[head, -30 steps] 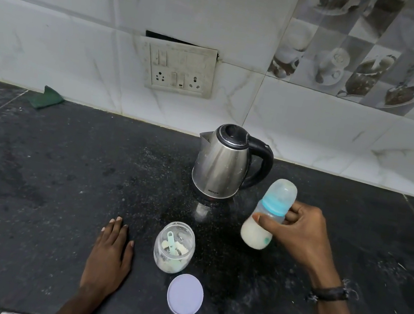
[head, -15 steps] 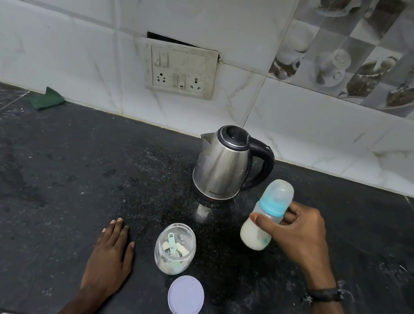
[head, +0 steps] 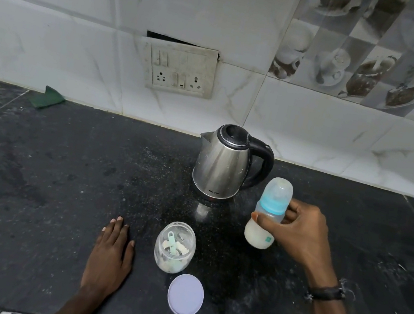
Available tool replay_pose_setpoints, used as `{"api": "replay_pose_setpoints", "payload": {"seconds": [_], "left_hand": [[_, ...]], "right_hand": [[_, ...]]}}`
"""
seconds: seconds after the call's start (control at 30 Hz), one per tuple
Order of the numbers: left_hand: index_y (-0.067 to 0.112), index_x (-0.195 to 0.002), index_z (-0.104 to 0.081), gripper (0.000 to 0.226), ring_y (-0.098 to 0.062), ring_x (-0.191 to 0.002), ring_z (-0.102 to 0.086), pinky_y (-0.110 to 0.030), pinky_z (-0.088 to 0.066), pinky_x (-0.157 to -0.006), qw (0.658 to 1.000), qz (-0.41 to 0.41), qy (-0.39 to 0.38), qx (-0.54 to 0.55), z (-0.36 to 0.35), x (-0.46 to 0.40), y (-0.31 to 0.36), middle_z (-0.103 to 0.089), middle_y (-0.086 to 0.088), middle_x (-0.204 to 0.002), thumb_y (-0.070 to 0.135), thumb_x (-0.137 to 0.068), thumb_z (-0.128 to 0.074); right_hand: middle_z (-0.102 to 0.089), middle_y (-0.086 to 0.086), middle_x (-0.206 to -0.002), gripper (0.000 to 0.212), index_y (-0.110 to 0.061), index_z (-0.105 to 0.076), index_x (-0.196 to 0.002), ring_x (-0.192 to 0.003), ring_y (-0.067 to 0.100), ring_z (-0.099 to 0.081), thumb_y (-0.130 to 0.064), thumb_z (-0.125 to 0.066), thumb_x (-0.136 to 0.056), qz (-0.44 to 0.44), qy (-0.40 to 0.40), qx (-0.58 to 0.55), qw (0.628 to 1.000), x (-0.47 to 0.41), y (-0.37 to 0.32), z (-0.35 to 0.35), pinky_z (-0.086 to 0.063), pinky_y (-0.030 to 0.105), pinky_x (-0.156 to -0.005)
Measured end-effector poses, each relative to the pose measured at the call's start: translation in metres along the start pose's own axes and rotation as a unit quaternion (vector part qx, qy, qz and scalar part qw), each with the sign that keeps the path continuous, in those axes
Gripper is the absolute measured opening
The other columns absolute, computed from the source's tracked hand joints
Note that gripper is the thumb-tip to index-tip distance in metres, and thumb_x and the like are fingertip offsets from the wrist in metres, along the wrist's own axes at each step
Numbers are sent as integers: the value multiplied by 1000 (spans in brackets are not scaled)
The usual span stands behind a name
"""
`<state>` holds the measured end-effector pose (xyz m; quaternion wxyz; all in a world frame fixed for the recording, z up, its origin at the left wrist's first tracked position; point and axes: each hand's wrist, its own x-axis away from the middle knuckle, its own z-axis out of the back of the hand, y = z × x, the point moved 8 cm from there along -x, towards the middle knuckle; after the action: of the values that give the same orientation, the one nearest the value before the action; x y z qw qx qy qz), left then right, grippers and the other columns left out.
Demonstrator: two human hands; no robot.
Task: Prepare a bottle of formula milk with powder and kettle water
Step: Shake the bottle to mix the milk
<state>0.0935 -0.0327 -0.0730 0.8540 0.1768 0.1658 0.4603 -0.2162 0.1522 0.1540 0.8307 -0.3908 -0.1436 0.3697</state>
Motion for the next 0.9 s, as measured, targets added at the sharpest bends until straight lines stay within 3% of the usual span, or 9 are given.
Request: {"api": "replay_pose_setpoints", "payload": {"seconds": [0.1, 0.23, 0.37, 0.5, 0.6, 0.67, 0.73, 0.8, 0.9], "left_hand": [[-4, -132, -58, 64, -36, -140, -41, -51, -33, -116, 1000, 0, 0, 0, 0, 0, -1, -46, -23, -149, 41, -97, -29], [-4, -132, -58, 64, -36, -141, -40, -51, -33, -117, 1000, 0, -1, 2, 1, 0, 0, -45, -23, -150, 41, -97, -29], [-3, -132, -58, 64, -36, -141, -40, -51, -32, -117, 1000, -2, 1, 1, 1, 0, 0, -45, -23, -149, 41, -97, -29], [-3, -132, -58, 63, -35, -141, -40, -50, -31, -118, 1000, -2, 0, 3, 2, 0, 0, -45, -22, -149, 41, -97, -29], [-4, -131, -59, 63, -36, -140, -41, -51, -32, -117, 1000, -3, 4, 2, 2, 1, 1, -46, -23, -148, 40, -97, -30], [-4, -131, -59, 63, -36, -141, -40, -51, -32, -117, 1000, -2, 4, 5, 3, 1, 1, -46, -23, -149, 40, -97, -30], [-4, -132, -58, 63, -36, -141, -40, -51, -33, -117, 1000, -4, 2, 3, 2, -1, 1, -46, -23, -149, 41, -97, -30], [-3, -133, -58, 63, -36, -142, -39, -51, -32, -117, 1000, -2, -2, 0, 1, -1, 0, -45, -23, -149, 41, -97, -29], [-3, -132, -58, 63, -36, -141, -40, -51, -33, -117, 1000, -2, 4, 4, 1, 0, 0, -45, -22, -149, 41, -97, -30]], "right_hand": [[-79, -7, -91, 41, -23, -77, -98, -83, 4, -75, -33, -91, -61, -14, -63, -36, 997, 0, 1, -7, -62, 36, -78], [-77, -14, -87, 45, -26, -77, -98, -81, 1, -73, -44, -88, -58, 1, -13, 14, 1000, 0, 1, 3, -62, 38, -77], [-77, -13, -85, 54, -28, -77, -95, -79, 6, -73, -57, -82, -49, -30, -32, 62, 997, 0, 6, 3, -61, 41, -77], [-78, -9, -88, 42, -23, -76, -98, -83, 8, -75, -35, -90, -60, -28, -49, -3, 998, 2, 3, -3, -61, 44, -80], [-76, -12, -81, 45, -28, -76, -93, -76, 7, -72, -53, -86, -56, -29, -16, 96, 995, 1, 4, 1, -61, 39, -72], [-78, -9, -85, 44, -26, -76, -95, -78, 6, -74, -48, -88, -58, -23, -48, 61, 997, 2, 3, -7, -61, 34, -72], [-78, -8, -87, 47, -25, -76, -96, -81, 10, -74, -51, -88, -58, -29, -11, 31, 999, 2, 1, -2, -61, 35, -72], [-75, -9, -80, 54, -28, -75, -91, -77, 14, -72, -67, -78, -53, -29, 29, 137, 990, 2, -1, 7, -60, 39, -69], [-76, -11, -75, 45, -28, -76, -88, -73, 8, -73, -58, -84, -56, -35, -15, 96, 995, 3, -1, -1, -61, 41, -70]]}}
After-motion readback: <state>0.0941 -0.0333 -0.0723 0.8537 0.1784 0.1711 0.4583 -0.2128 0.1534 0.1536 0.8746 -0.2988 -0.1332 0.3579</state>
